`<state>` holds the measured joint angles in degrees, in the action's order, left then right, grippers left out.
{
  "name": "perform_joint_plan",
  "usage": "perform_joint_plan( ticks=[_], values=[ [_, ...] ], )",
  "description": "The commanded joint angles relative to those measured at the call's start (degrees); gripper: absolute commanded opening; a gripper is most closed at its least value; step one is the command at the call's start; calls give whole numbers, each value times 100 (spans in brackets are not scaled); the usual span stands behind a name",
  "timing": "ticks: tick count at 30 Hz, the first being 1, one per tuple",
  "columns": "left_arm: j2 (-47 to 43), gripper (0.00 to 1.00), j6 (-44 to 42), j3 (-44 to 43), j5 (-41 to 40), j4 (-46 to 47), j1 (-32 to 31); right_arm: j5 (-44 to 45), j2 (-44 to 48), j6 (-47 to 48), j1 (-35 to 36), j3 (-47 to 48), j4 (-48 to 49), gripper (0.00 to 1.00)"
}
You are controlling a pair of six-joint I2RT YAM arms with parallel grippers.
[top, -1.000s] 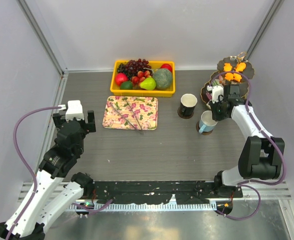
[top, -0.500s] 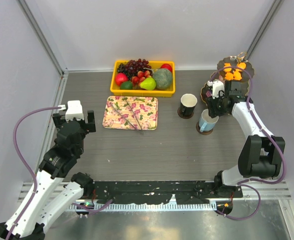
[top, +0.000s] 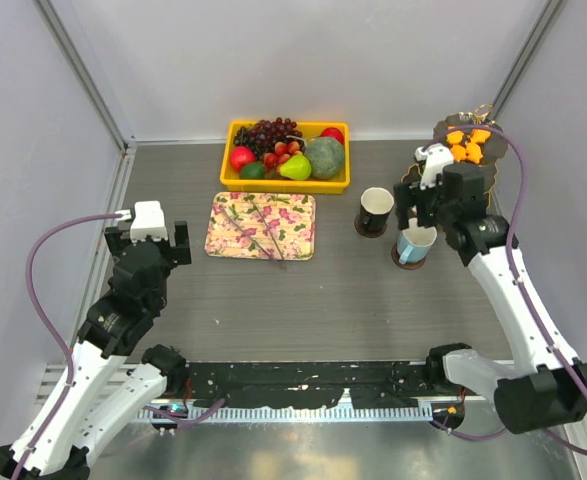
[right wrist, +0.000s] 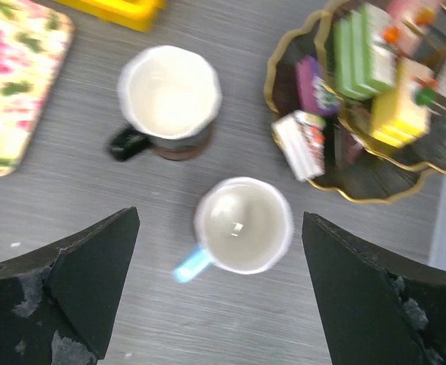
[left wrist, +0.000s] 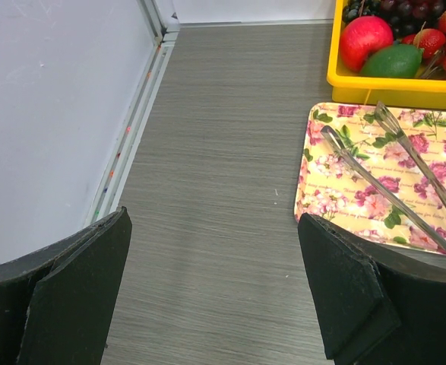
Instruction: Serve the afternoon tea
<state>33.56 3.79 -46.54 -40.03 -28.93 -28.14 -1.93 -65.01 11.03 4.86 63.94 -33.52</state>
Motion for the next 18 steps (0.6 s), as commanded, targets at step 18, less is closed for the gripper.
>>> perform_joint_plan(
  ticks=[18],
  values=[
    [-157,99,-107,93,-172,423,-16,1845,-521,-2192,2300,-1208,689,95]
  ],
)
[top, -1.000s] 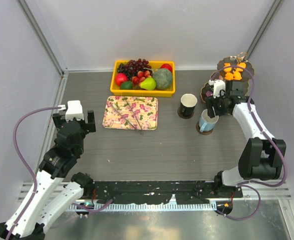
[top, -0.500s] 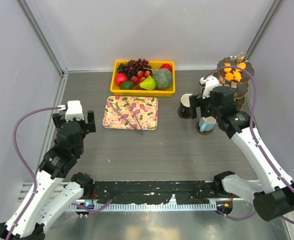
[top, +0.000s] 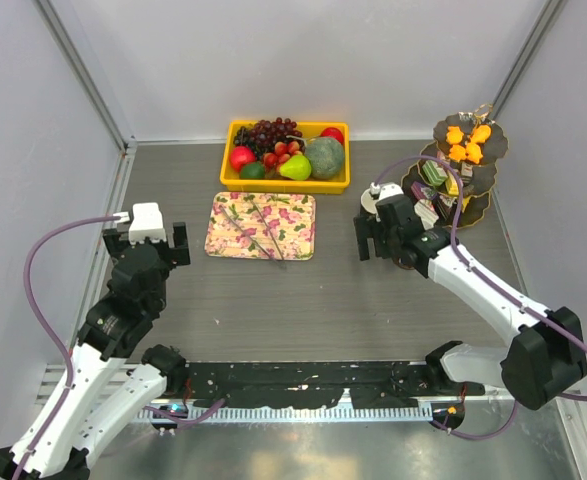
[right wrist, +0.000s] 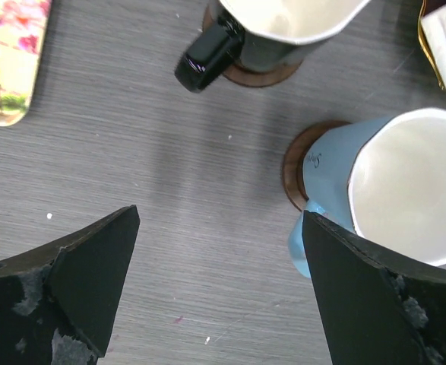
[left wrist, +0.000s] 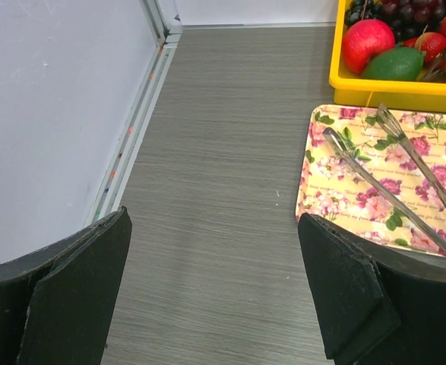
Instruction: Serve the afternoon tea
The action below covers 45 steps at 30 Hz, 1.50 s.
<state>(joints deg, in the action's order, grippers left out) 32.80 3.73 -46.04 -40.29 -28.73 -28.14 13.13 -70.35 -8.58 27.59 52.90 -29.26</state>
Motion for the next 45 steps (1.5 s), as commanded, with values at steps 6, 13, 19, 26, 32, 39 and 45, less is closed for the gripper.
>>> perform_joint_plan(
  ticks=[6,13,19,26,32,39,45],
  values=[
    [-63,99,-91,43,-145,403,-16,612,12,-241,18,-377,210,95],
    [-45,99,-100,43,-198,412,-16,709,135,-197,27,-334,122,95],
    [-89,99,-100,52,-233,430,-16,68,792,-135,27,-193,323,95],
    [-668,99,-74,104,-417,474,-16,1180,2724,76,18,-114,351,95],
    [-1626,99,40,235,-874,474,-16,2816,4324,198,18,-342,245,95],
    [-3207,99,-222,999,-1069,1062,-16,3800,5750,682,18,-1062,640,95],
    [-4088,99,-346,1466,-1182,1343,-7,4241,6612,1156,18,-1572,1150,95]
  ],
)
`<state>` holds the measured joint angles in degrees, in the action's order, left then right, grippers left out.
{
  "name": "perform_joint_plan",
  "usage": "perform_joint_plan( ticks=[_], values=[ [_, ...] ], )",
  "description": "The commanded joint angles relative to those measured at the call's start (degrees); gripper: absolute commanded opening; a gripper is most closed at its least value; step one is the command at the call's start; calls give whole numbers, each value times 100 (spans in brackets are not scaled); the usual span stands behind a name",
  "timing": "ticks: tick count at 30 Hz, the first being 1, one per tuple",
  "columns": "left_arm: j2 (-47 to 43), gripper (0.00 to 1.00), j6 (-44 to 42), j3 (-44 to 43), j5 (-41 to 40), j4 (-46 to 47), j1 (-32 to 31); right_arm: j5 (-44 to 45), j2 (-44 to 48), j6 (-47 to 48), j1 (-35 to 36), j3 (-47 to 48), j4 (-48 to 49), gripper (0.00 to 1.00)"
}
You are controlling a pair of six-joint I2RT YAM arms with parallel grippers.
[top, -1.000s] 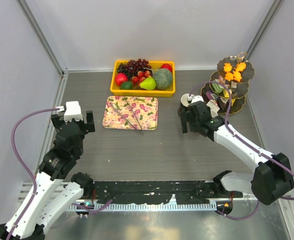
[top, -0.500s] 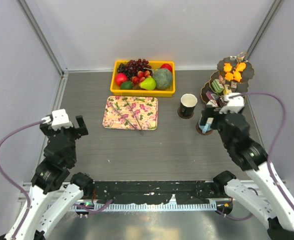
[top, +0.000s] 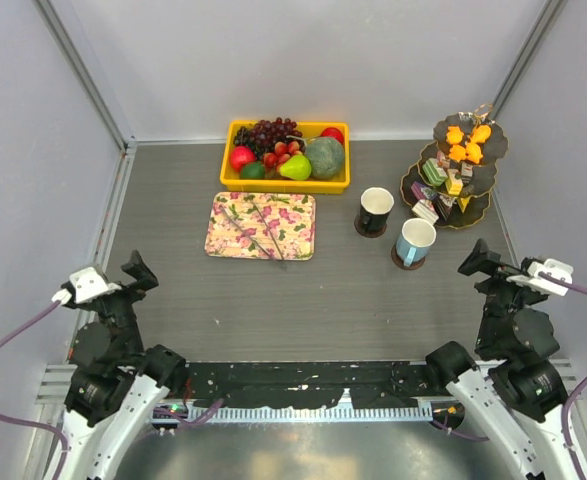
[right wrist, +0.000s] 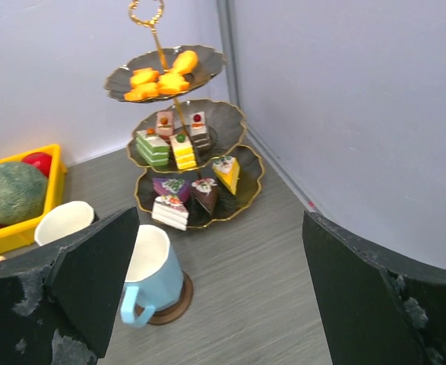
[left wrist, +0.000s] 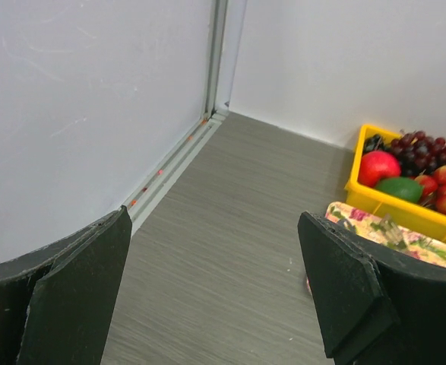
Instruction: Serve the afternoon tea
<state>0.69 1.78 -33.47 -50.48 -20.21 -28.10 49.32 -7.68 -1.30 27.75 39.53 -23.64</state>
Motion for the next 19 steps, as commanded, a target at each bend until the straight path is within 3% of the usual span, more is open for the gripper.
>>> perform_joint_plan(
  ticks=[1,8,19],
  values=[
    [-930,99,-152,244,-173,483,-12,692,416,472,3,-279,693,95],
    [-948,99,-55,403,-138,483,-12,842,961,464,3,-692,1010,95],
    [-807,99,77,438,-102,492,-3,737,997,473,-15,-815,1116,95]
  ],
)
